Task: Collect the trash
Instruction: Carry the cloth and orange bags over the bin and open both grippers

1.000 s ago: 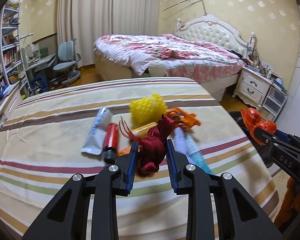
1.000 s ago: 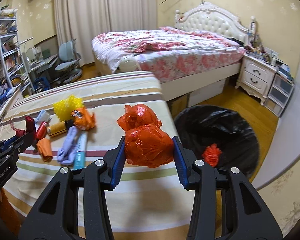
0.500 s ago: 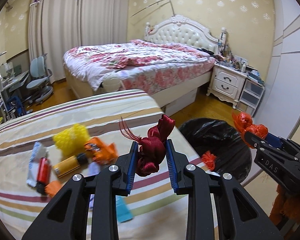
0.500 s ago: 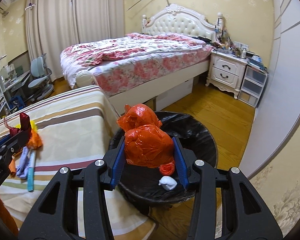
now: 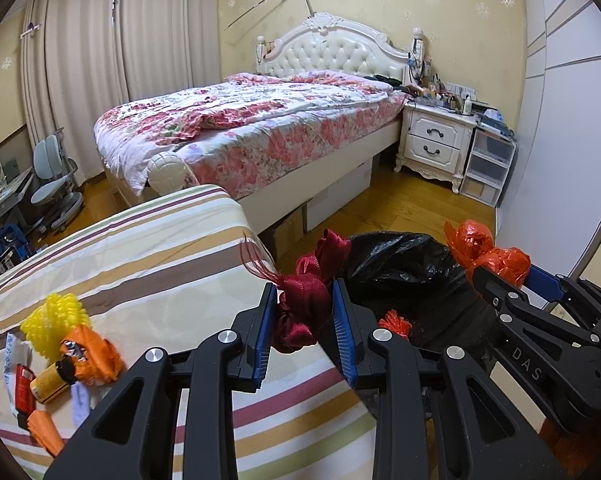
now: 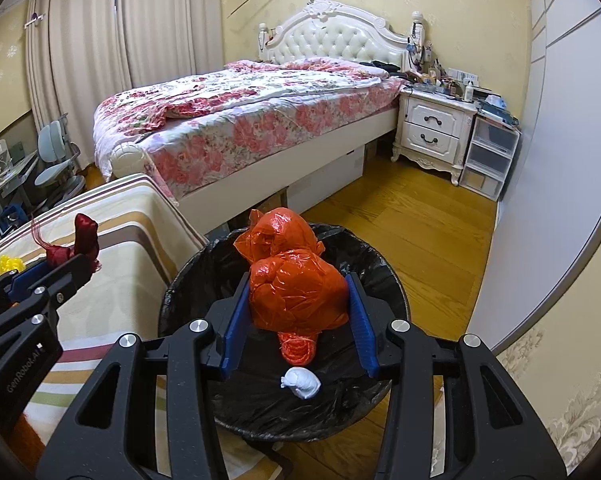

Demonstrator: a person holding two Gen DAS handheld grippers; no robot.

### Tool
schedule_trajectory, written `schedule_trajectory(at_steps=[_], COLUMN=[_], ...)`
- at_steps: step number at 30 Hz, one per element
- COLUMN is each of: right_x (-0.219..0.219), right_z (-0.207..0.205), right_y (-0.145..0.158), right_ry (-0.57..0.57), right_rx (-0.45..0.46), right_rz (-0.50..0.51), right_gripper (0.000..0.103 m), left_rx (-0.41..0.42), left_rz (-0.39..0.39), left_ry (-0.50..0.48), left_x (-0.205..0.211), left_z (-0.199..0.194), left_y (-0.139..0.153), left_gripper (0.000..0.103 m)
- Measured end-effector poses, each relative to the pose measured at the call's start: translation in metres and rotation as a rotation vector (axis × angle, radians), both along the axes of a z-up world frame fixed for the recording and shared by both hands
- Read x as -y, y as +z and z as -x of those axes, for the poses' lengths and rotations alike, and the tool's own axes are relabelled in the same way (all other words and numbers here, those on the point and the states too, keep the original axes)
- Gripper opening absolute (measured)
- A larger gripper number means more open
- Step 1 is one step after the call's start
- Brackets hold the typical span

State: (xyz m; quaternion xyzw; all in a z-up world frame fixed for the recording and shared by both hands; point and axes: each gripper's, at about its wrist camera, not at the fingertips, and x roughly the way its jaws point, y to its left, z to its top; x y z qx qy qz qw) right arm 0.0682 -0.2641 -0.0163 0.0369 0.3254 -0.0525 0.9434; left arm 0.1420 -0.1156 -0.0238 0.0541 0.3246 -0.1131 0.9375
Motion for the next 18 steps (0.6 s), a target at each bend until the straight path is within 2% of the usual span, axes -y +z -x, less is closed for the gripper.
schedule_trajectory(at_steps=[18], right_x=[0.025], right_z=[-0.016], right_y=[-0.011], right_ry=[-0.032], right_rx=[-0.027], right_rz=[-0.028], right_gripper=[0.045], left_rx=[-0.049], left_rz=[-0.054], left_ry=[-0.017], left_x=[0.026], left_z=[-0.029], left_y=[-0.018], left_gripper=[0.029])
